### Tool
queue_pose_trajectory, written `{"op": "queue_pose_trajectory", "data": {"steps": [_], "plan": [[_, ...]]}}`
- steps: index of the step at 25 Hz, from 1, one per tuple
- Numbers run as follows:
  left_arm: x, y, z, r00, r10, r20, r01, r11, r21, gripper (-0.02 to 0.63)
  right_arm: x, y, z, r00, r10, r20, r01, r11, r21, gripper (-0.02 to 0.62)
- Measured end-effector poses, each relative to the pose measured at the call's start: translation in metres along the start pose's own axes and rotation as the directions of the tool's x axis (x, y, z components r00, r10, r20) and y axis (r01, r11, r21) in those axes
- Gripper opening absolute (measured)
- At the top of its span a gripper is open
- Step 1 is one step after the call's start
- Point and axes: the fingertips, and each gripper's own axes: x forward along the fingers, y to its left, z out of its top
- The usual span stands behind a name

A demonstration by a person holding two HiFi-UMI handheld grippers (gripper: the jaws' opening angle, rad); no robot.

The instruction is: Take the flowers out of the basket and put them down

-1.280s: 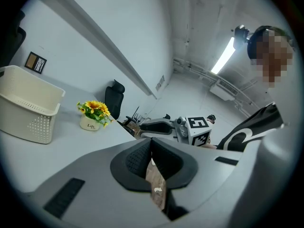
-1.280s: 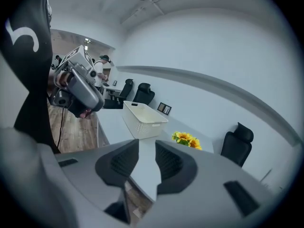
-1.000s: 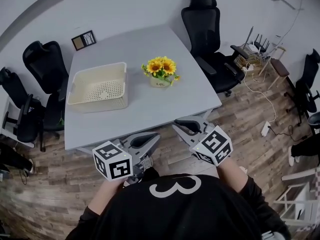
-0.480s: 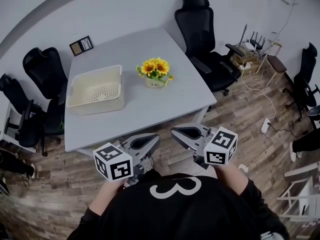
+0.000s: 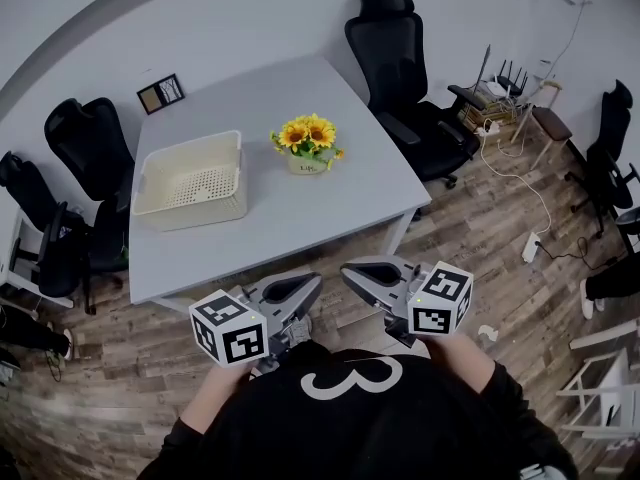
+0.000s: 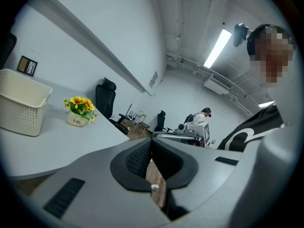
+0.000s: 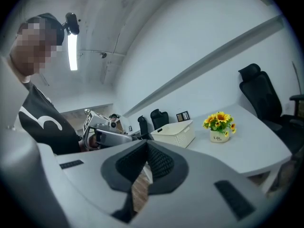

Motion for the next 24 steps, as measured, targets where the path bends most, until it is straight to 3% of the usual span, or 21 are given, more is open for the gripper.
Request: {"op": "queue_pose_trajectory", "data": {"steps": [24], "plan": [[0.002, 0.005, -0.017, 1.0, -0.005, -0.013, 0.005, 0.999, -0.042, 0.012, -0.003, 0.002, -0.013, 0.999, 0.001, -0.037, 0.0, 1.0, 0.01, 0.006]]}}
